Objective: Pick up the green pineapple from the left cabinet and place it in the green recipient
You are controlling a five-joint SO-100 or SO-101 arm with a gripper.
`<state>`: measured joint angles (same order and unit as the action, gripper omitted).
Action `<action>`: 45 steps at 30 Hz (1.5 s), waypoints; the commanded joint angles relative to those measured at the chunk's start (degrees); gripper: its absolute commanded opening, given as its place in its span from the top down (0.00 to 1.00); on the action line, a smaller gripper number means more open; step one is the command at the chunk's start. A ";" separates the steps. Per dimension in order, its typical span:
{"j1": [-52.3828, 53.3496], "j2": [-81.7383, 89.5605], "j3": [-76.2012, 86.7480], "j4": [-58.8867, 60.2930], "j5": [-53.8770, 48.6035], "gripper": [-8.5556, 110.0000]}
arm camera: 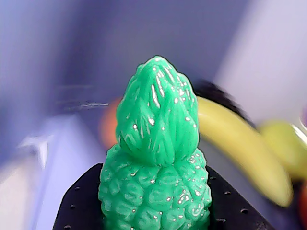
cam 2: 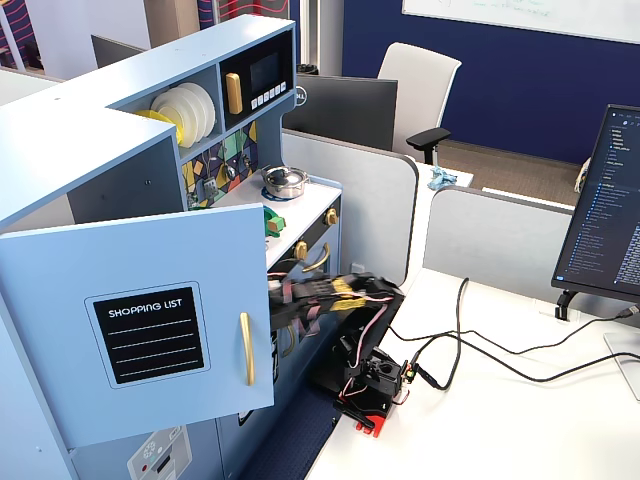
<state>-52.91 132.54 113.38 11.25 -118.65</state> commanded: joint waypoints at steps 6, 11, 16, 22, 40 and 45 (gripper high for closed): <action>8.09 26.72 0.35 22.06 -1.49 0.93; 22.85 29.09 -6.33 30.41 3.25 0.93; 42.80 20.30 -12.39 27.33 8.96 0.93; 55.55 3.96 -20.92 18.02 15.47 0.93; 54.49 -38.94 -51.94 6.68 17.31 0.93; 54.84 -41.04 -51.68 6.06 19.78 0.76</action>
<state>2.02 91.23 66.53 19.78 -101.25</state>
